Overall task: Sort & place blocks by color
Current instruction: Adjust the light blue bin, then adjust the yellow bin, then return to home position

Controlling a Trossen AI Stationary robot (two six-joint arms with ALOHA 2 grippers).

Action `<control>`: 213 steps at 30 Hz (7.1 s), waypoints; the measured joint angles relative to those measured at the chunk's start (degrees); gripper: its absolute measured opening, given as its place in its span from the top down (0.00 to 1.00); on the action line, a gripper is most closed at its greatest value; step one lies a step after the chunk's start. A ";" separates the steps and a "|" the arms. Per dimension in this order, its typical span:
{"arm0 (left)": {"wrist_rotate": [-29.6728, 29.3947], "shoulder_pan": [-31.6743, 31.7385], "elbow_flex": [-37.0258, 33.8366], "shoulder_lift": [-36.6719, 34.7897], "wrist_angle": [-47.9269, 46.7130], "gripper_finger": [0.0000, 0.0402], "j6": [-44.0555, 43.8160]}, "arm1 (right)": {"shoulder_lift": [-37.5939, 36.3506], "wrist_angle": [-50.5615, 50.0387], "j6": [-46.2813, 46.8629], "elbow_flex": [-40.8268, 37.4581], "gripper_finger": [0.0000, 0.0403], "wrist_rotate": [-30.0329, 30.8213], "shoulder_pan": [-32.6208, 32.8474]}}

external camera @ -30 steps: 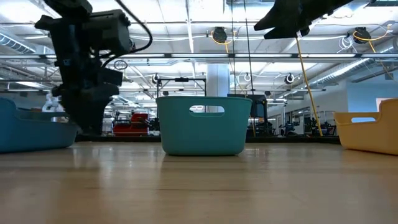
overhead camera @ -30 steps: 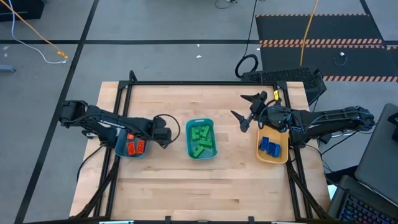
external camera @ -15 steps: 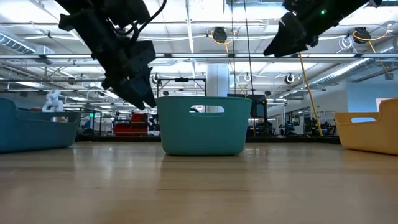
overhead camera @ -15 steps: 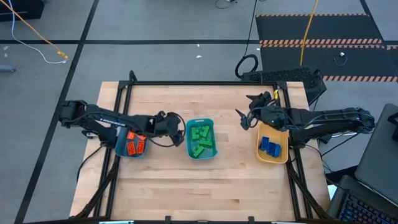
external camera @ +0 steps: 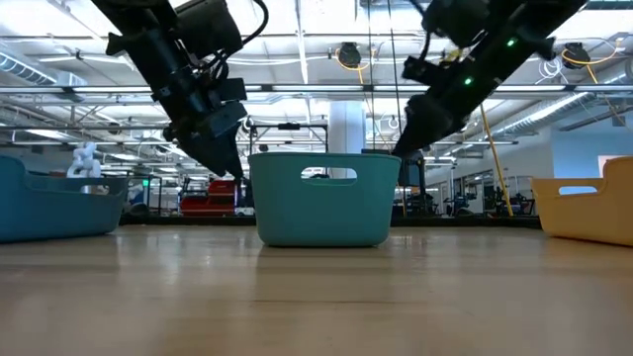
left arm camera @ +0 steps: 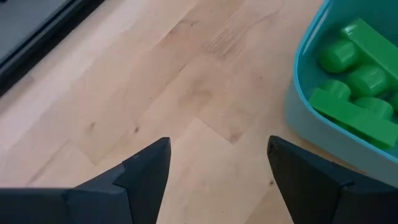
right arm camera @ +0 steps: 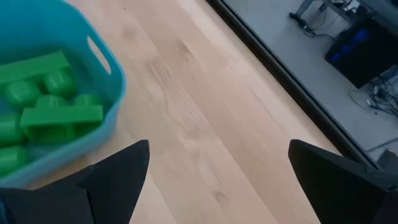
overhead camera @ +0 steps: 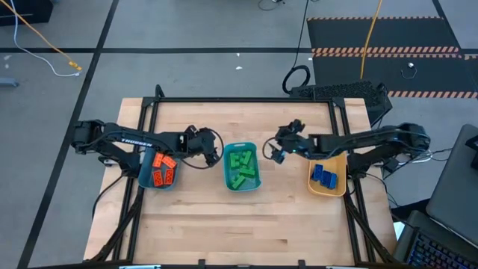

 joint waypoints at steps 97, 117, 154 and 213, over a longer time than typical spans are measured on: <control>2.64 -4.22 0.00 11.08 7.46 0.33 -2.96 | 7.46 -55.95 13.54 7.69 0.06 -26.67 16.60; 2.45 -3.08 -0.04 -6.83 3.24 0.33 3.57 | 7.48 -56.44 10.90 13.86 0.06 -21.95 18.45; 14.00 -11.01 -23.45 -42.67 22.00 0.97 13.70 | -29.58 -24.90 13.97 -6.79 0.97 -16.22 16.26; 28.59 -10.78 -44.85 -81.66 21.48 0.99 24.29 | -72.37 11.42 -8.27 -40.68 1.00 -25.24 16.22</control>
